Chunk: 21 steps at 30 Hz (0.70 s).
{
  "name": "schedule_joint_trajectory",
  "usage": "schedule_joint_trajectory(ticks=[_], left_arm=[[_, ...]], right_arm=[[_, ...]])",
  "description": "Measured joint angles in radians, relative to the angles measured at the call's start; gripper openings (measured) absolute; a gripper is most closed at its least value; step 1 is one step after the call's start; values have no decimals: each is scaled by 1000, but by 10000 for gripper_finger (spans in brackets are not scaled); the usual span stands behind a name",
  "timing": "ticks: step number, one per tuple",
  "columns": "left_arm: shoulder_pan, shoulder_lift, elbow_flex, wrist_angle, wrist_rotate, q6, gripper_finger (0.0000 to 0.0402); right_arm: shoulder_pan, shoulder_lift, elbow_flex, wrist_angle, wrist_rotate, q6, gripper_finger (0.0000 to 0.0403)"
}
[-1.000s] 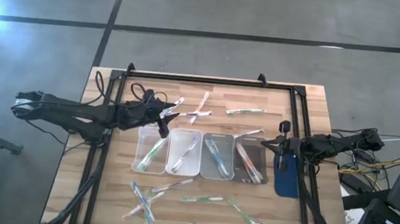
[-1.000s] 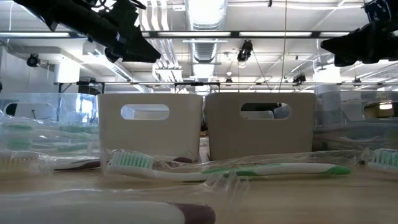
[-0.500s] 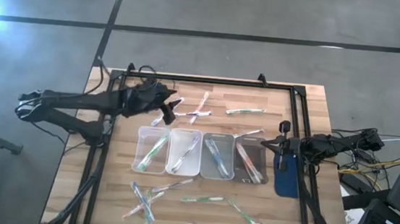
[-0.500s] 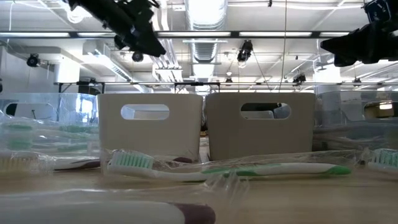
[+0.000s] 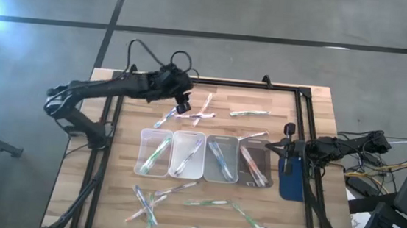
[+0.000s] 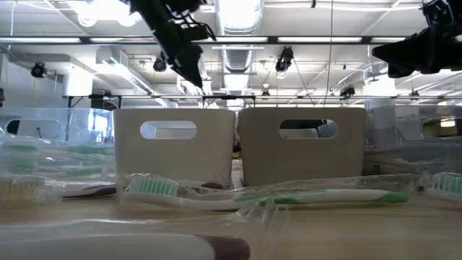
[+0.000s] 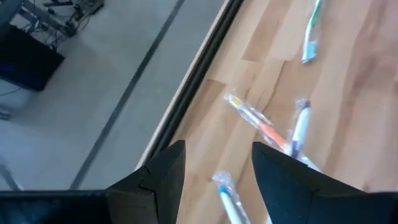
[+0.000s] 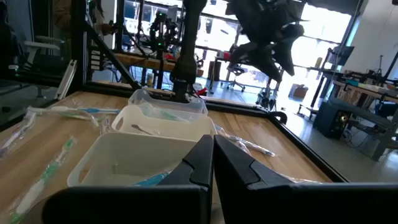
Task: Pick & Place Toothbrushes
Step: Put the purple toothbrush into the white bin
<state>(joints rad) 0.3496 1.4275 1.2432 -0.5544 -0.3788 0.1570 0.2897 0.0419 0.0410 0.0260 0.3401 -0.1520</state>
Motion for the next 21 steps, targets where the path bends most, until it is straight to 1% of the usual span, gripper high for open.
schedule_joint_trajectory(ticks=[2, 5, 7, 9, 16, 21], left_arm=[[18, 48, 50, -17, 14, 37, 190], [46, 120, 111, -28, 113, 85, 190], [62, 167, 146, -42, 195, 115, 190], [72, 212, 176, -56, 242, 141, 190], [89, 358, 273, -193, 250, 176, 190], [87, 429, 321, -265, 254, 202, 190]], right_arm=[[0, 0, 0, 0, 15, 0, 8], [0, 0, 0, 1, 73, 1, 8], [0, 0, 0, 1, 80, 0, 8], [0, 0, 0, 1, 80, -11, 8], [0, 0, 0, 0, 80, -12, 8], [0, 0, 0, 0, 82, -11, 8]])
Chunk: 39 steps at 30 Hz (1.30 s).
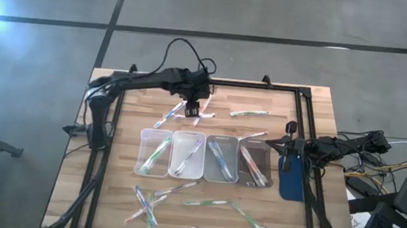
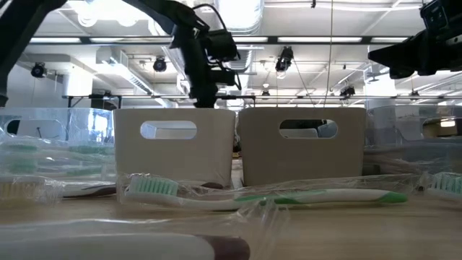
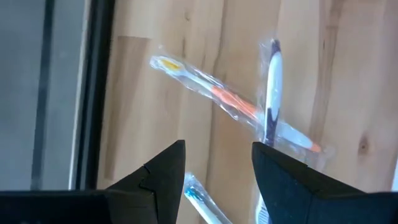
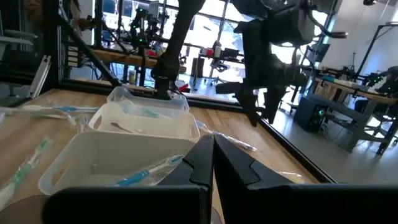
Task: Pick & Place Toothbrushes
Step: Put the purple toothbrush into the white bin
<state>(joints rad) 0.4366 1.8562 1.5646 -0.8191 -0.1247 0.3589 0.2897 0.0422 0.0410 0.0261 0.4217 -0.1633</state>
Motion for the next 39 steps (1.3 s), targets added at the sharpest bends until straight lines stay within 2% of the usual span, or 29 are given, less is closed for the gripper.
schedule_joint_trajectory(ticks=[5, 8, 13, 18, 39], left_arm=[[-1, 17, 22, -11, 59, 14, 190], [-2, 16, 21, -12, 110, -36, 190], [-6, 25, 19, -10, 115, -91, 190], [-26, 65, 19, -12, 167, -99, 190], [-59, 182, 21, 25, 167, -106, 190]], right_arm=[[0, 0, 0, 0, 0, 0, 8], [0, 0, 0, 0, 0, 0, 8], [0, 0, 0, 0, 0, 4, 8], [0, 0, 0, 0, 0, 4, 8], [0, 0, 0, 0, -1, 6, 8]])
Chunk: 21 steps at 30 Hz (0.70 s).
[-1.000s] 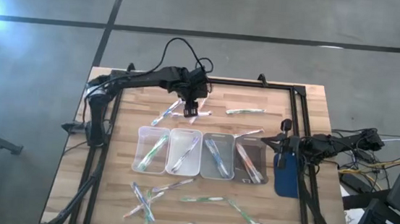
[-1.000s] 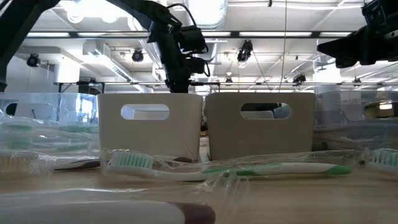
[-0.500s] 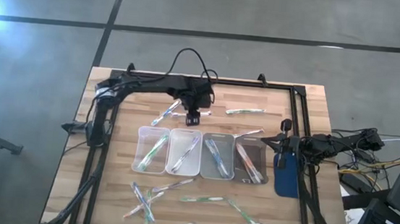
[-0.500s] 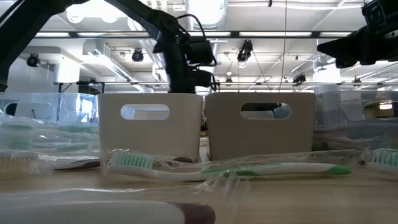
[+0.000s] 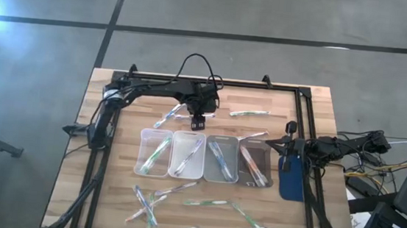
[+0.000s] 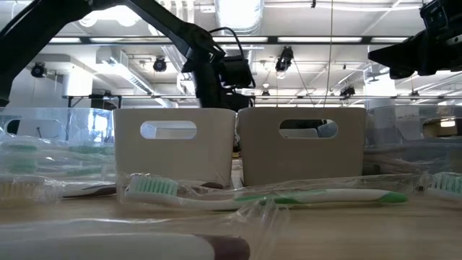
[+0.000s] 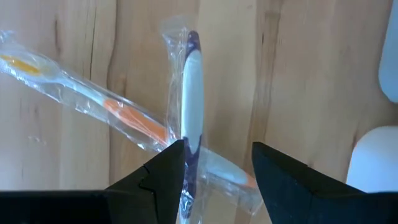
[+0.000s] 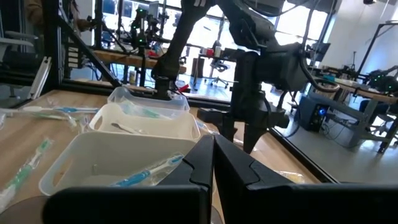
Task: Pick & Place Toothbrushes
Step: Put the purple toothbrush into the white bin
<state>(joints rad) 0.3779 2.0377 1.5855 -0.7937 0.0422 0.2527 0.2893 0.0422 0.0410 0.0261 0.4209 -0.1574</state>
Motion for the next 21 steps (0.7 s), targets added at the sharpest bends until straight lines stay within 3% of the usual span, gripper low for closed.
schedule_joint_trajectory(ticks=[21], left_arm=[[21, 9, -2, 71, -27, -7, 190]], right_arm=[[0, 0, 0, 0, 0, 0, 8]])
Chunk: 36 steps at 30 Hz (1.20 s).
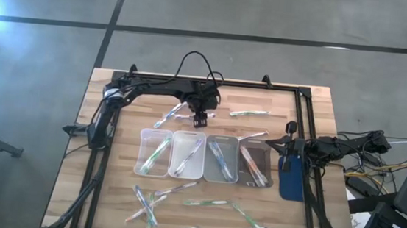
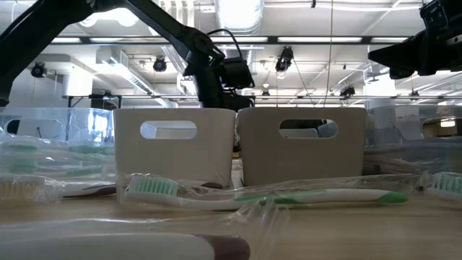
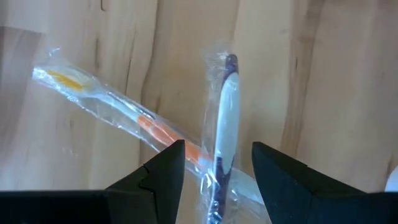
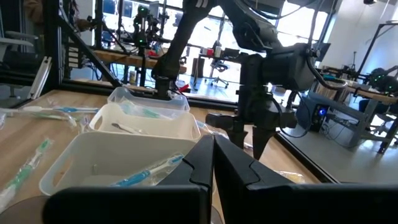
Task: Pick & Place Toothbrushes
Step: Put the purple toothbrush into the white bin
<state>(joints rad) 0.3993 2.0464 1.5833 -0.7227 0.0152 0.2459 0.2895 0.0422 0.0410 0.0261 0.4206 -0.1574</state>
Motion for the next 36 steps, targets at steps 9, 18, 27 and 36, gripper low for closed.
schedule_joint_trajectory(ticks=[9, 18, 27, 36], left_arm=[[0, 42, 0, 7, 2, 4, 190], [-1, 47, 0, 20, 2, 8, 156], [-1, 47, 0, 46, 3, -12, 70], [-1, 47, 0, 50, 3, -19, 32]], right_arm=[[0, 0, 0, 0, 0, 0, 8], [0, 0, 0, 0, 0, 0, 8], [0, 0, 0, 0, 0, 0, 8], [0, 0, 0, 0, 0, 0, 8]])
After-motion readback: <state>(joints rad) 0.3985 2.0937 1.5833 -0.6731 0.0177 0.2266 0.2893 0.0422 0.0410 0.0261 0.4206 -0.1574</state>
